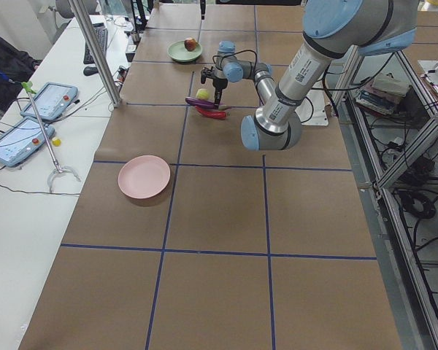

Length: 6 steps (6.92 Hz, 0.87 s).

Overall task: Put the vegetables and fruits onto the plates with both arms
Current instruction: 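Carry the eggplant with the left gripper onto the pink plate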

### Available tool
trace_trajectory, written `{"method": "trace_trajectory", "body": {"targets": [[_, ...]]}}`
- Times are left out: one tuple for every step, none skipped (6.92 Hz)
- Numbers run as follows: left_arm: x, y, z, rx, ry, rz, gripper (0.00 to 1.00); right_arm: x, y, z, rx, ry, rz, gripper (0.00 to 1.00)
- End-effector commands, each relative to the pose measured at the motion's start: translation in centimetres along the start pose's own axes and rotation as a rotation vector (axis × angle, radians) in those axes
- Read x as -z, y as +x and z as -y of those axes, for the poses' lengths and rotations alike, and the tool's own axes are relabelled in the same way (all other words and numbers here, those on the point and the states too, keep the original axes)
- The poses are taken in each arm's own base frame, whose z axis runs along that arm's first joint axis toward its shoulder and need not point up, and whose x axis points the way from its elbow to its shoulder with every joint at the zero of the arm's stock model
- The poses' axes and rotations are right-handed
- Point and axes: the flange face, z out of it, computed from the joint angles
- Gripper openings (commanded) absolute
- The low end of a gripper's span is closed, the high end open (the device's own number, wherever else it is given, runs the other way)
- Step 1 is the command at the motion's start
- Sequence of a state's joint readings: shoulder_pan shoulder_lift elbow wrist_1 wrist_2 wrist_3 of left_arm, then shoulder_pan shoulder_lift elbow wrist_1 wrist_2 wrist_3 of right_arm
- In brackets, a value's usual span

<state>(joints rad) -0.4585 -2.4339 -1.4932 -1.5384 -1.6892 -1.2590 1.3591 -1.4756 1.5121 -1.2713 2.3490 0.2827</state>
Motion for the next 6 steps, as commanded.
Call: {"method": "trace_trajectory", "body": {"targets": [[5.4, -4.8, 4.8, 0.074, -0.032, -0.019, 0.0, 0.1, -0.1, 0.1, 0.0, 0.001, 0.0, 1.0], [6.5, -10.5, 8.0, 0.143, -0.061, -0.026, 0.0, 0.0, -0.1, 0.1, 0.002, 0.001, 0.0, 1.0], [5.9, -17.2, 12.0, 0.195, -0.074, 0.008, 0.0, 0.0, -0.2, 0.1, 0.002, 0.001, 0.002, 1.0], [6.0, -23.4, 16.2, 0.087, -0.055, 0.049, 0.0, 0.0, -0.1, 0.1, 0.0, 0.0, 0.002, 1.0], [4.0, -30.8, 20.6, 0.035, -0.101, 0.096, 0.0, 0.0, -0.3, 0.1, 0.0, -0.001, 0.004, 1.0], [2.5, -36.8, 24.3, -0.019, -0.167, 0.1, 0.0, 0.0, -0.3, 0.1, -0.001, -0.001, 0.005, 1.0]]}}
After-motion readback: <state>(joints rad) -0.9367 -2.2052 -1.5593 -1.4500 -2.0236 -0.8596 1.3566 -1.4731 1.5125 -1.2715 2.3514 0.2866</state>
